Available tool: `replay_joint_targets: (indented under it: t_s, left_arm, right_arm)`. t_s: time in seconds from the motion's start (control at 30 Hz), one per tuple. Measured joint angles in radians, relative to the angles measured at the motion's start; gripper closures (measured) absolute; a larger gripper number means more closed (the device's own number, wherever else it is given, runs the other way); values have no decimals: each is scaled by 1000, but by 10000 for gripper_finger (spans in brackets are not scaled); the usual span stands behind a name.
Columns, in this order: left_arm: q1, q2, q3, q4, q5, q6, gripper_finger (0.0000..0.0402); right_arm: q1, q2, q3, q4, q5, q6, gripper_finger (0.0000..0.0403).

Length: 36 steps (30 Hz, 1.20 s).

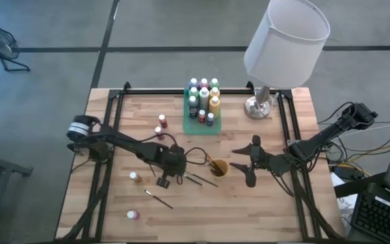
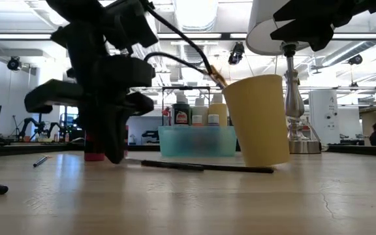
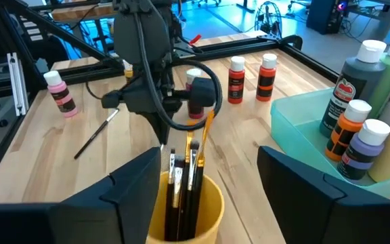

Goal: Pick & Place Paint Supplies
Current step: Put the silver paintbrush into the yellow cup

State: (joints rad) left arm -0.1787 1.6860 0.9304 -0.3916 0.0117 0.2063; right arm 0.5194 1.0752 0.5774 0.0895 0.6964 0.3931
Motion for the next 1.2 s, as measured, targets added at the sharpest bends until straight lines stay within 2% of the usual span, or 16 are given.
replay_joint_targets:
  t_s: [0.47,0.83,1.0,1.2]
  left_arm:
    - [0,-20,73,32,-2,85,401]
    - [-15,-21,220,-141,-13,73,401]
    - [-16,-36,264,-152,-13,15,401]
    - [-15,-87,268,-107,-3,-94,401]
  right_arm:
    - [0,0,0,2,0,0,129]
    - [0,0,0,3,0,0,116]
    - [9,0,0,3,1,-31,117]
    - [60,23,31,25,3,-134,136]
